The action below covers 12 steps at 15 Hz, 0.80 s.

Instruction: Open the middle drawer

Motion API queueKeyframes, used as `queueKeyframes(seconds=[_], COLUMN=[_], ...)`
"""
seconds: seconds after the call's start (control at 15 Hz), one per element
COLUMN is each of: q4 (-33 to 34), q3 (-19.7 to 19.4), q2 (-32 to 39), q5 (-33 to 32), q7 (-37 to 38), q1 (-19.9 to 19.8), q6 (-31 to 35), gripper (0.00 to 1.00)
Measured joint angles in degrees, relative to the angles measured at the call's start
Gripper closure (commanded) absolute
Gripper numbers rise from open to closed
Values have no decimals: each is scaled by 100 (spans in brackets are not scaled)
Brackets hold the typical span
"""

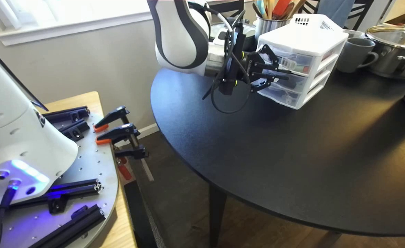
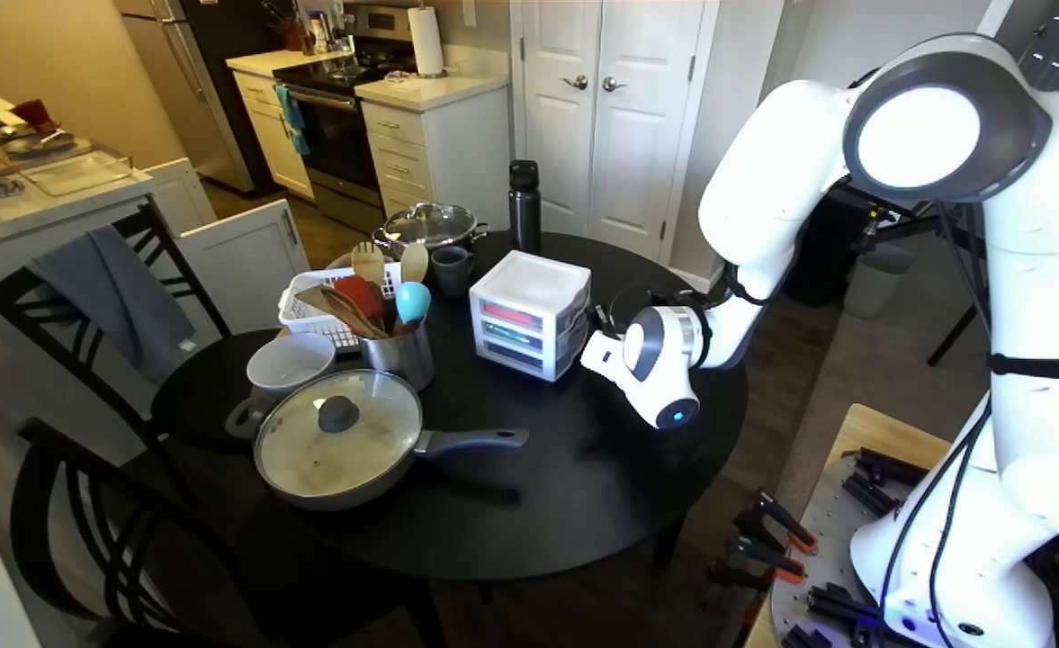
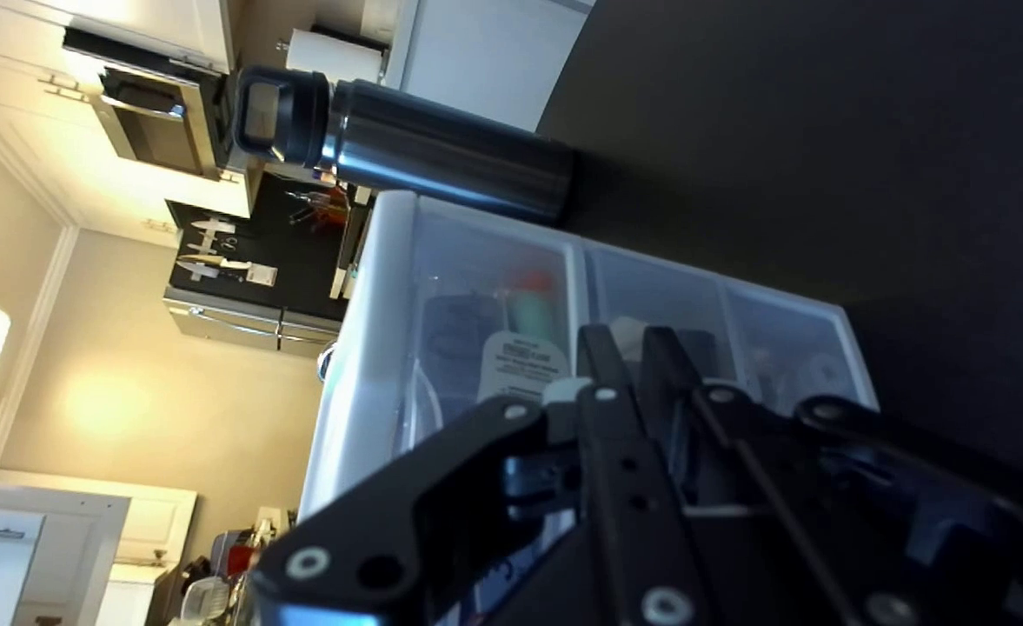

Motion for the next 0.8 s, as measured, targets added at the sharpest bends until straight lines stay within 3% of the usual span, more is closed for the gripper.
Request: queueKeyframes(seconds=[0.33, 0.4, 0.6, 0.73, 0.8], q4=[-19, -26, -68, -78, -93], q3=[36, 38, 64, -55, -137], q2=[-1, 3, 9, 9, 9], q5=[-82, -226, -800, -787, -772], q7=[38, 107, 356, 473, 543], q1=[-5, -9, -12, 310, 522], q6=[-18, -21, -26, -27, -27], gripper=[94, 69, 49, 37, 81])
